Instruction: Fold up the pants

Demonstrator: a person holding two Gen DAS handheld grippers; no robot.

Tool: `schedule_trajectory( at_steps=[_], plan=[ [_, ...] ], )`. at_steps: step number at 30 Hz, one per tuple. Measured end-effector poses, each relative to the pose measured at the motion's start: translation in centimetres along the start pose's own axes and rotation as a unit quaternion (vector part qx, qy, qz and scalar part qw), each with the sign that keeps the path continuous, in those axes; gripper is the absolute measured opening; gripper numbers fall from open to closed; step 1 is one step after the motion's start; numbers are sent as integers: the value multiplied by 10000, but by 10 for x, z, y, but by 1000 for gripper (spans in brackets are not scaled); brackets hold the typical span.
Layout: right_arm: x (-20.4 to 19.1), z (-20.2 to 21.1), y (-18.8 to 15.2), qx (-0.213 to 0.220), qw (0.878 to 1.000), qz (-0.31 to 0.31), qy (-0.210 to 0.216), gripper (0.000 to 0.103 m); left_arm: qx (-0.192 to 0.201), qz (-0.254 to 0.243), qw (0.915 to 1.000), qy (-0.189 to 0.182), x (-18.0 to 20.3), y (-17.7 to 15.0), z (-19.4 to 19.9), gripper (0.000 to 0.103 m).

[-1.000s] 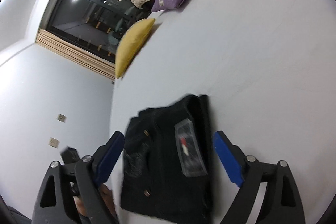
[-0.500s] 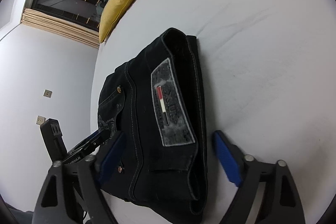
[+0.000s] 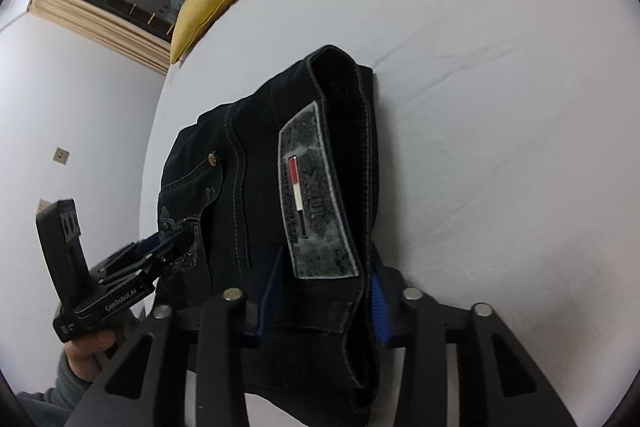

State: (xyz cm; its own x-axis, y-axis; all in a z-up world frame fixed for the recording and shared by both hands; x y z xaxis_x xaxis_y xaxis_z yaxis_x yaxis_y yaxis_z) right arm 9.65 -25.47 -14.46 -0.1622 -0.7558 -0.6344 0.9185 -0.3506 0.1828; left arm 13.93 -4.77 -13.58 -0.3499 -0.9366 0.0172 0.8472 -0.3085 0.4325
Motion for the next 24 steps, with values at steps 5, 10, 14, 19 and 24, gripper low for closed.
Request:
schedule_trajectory(
  at_steps=[5, 10, 14, 19, 24],
  plan=[
    [-21, 12, -6, 242, 9980, 474, -350, 23, 79, 6, 9999, -111, 6, 2, 5, 30],
    [-57, 32, -15, 555, 9927, 963, -476, 20, 250, 204, 9989, -351, 0, 6, 27, 24],
    [-86, 51, -12, 718, 9900, 1192, -243, 20, 519, 251, 9982, -187, -15, 17, 59, 22],
    [-107, 47, 10, 805, 9886, 1269, -19, 20, 790, 321, 9962, 147, -46, 36, 75, 22],
    [-67, -13, 36, 508, 9943, 686, -641, 53, 161, 298, 9981, 522, -79, 25, 6, 46]
  ],
)
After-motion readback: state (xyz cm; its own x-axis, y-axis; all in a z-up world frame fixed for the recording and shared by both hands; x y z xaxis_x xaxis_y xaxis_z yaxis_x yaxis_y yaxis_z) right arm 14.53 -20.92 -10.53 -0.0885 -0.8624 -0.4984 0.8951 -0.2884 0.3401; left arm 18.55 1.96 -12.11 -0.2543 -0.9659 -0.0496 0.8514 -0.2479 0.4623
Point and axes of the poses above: each gripper's, at about its wrist camera, not at the fingertips, and z roughly against the way its jaws point, x to its right, y to its top, the point moved 2 cm from there along -z, roughly the way its jaws point, and after that the axes turned 9 degrees about -z, right-handed, at the moved point
